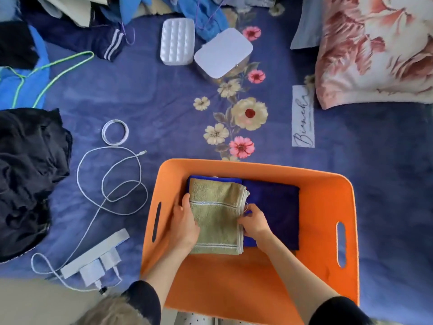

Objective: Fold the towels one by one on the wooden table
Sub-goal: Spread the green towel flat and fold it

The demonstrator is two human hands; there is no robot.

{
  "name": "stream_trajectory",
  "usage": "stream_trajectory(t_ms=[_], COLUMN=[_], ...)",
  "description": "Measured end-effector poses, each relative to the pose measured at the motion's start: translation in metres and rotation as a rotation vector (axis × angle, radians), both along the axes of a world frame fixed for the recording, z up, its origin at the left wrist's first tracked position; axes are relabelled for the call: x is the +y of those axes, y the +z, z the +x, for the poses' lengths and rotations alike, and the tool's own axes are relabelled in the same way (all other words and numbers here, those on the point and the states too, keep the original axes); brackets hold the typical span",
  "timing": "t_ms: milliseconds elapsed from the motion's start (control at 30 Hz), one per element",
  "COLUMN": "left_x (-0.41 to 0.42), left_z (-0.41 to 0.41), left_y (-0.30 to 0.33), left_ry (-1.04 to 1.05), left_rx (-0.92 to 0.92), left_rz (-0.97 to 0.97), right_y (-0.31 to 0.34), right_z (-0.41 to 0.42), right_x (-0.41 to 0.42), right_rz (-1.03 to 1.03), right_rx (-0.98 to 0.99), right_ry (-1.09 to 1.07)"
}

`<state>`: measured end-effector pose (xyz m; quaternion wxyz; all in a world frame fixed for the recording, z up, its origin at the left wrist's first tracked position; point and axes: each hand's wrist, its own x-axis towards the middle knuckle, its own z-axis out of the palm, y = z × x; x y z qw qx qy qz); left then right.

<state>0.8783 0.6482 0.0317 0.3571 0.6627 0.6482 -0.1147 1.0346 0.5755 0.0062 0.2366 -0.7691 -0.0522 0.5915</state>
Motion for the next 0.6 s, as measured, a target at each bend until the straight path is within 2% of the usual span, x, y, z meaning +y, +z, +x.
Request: stream_trajectory(t_ms=[133, 433, 500, 600], left_x=[0.003, 0.013, 0.013, 0.011], left_z=[0.002, 0.011, 0.014, 0.012], left_y=[-0.004, -0.007, -0.008, -0.008], left_ry=[-0.110, -0.185, -0.216, -0.391], left_rx=[0.081, 0.303, 0.305, 0.208], left_rz=[0.113, 0.104, 0.110, 0.262], right_y=[-0.008, -0.014, -0.012, -0.003], right_z=[-0.002, 0.006, 0.005, -0.004], right_x=[0.009, 0.020, 0.017, 0.008], right_rz=[0.006, 0.047, 0.085, 0.263], right_rx=[0.015, 0.014, -0.192, -0.634], right_ry=[0.000, -0.039, 0.070, 0.358])
